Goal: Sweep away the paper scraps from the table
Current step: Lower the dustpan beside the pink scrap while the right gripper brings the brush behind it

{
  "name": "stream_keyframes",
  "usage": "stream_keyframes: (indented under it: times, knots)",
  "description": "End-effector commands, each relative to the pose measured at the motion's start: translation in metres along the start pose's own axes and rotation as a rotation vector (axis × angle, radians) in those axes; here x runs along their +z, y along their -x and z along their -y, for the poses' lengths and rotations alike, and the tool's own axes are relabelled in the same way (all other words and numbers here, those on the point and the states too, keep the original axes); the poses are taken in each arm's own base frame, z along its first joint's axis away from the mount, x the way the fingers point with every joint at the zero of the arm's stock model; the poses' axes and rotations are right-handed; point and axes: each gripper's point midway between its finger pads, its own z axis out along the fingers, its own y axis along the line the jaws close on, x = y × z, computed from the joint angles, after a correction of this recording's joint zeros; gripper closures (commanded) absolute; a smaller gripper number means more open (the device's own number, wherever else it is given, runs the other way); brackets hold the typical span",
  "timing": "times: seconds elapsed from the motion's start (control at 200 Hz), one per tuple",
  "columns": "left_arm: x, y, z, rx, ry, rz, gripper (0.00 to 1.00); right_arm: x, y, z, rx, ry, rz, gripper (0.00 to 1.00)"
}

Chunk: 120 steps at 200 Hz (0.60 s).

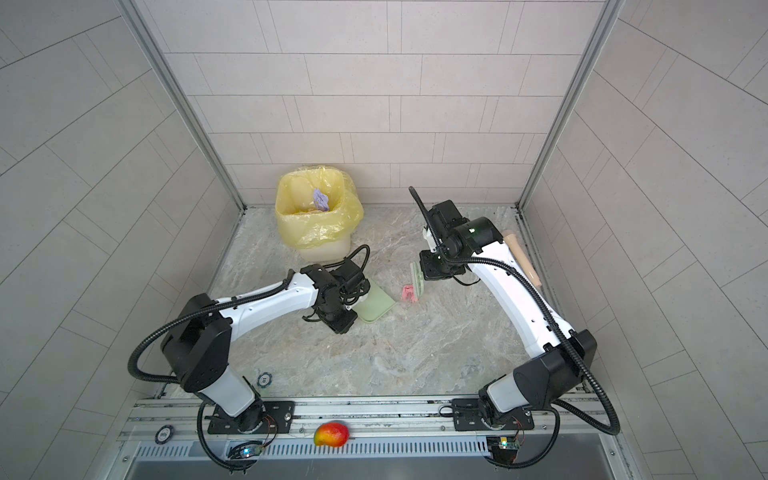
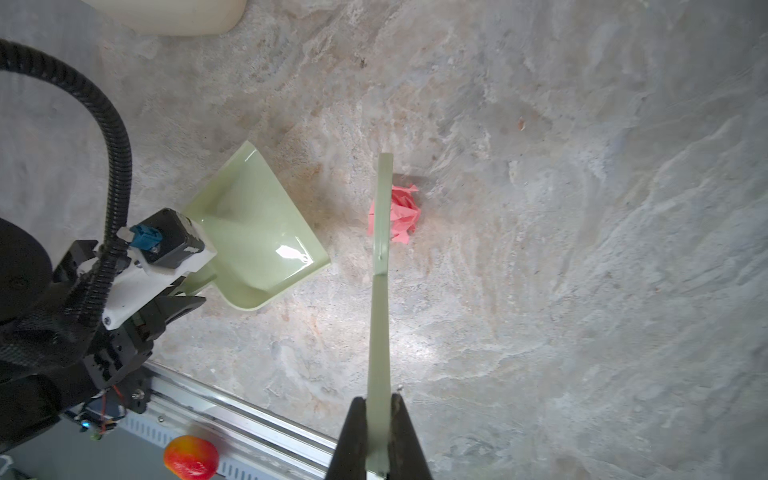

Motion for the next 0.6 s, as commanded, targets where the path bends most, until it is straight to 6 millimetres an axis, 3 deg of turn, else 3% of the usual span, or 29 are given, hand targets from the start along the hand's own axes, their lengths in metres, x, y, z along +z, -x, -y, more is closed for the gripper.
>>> stream_keyframes:
  times: [0.0,0.18,0.335,0.595]
  knots:
    - [0.0,0.013,0.008,0.078,-0.023,0.017,1.0,0.004,-0.007,0.025,-0.079,-0.142,-0.066,1.0]
    - [0.007,0.02,0.011,0.125,-0.024,-0.023,1.0,0.026,-0.008,0.041,-0.126,-0.24,-0.175,1.0]
    - [0.011,0.027,0.012,0.149,-0.026,-0.066,1.0,0.045,-0.003,0.041,-0.191,-0.295,-0.259,1.0]
    - [0.02,0.025,0.013,0.17,-0.024,-0.131,1.0,0.056,0.011,0.038,-0.239,-0.31,-0.276,1.0]
